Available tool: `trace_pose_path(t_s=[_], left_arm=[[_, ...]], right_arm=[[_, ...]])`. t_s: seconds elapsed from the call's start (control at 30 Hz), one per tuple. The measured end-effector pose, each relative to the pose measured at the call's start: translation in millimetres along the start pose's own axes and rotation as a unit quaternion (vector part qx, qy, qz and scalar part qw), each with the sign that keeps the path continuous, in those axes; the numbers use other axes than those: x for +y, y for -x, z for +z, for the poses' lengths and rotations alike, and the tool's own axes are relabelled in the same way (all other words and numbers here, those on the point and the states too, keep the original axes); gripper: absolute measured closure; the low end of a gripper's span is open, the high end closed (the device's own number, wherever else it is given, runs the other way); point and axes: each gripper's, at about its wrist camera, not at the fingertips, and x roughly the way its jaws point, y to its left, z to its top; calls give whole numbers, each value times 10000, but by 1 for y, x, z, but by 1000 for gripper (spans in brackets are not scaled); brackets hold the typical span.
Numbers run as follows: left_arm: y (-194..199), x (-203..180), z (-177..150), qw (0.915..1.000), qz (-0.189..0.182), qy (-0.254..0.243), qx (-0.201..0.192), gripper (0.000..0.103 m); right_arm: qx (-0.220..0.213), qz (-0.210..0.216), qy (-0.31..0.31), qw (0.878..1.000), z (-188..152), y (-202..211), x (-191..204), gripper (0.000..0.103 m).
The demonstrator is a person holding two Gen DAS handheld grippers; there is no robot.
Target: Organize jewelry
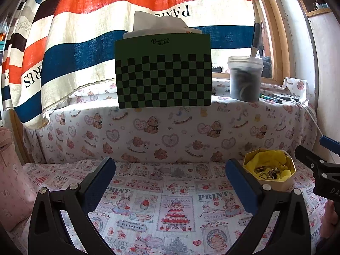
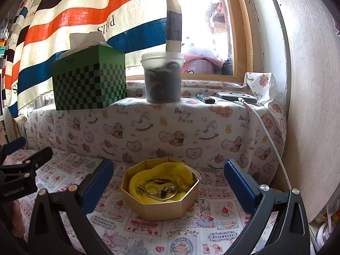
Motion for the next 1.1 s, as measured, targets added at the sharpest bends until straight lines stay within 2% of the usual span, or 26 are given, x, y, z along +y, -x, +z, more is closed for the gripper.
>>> trace_pose_path(t_s=[1.1], left_arm=[[0, 1, 0, 10000, 27, -6, 3, 0]], right_arm=[[111, 10, -34, 9999, -1, -4, -1, 0]])
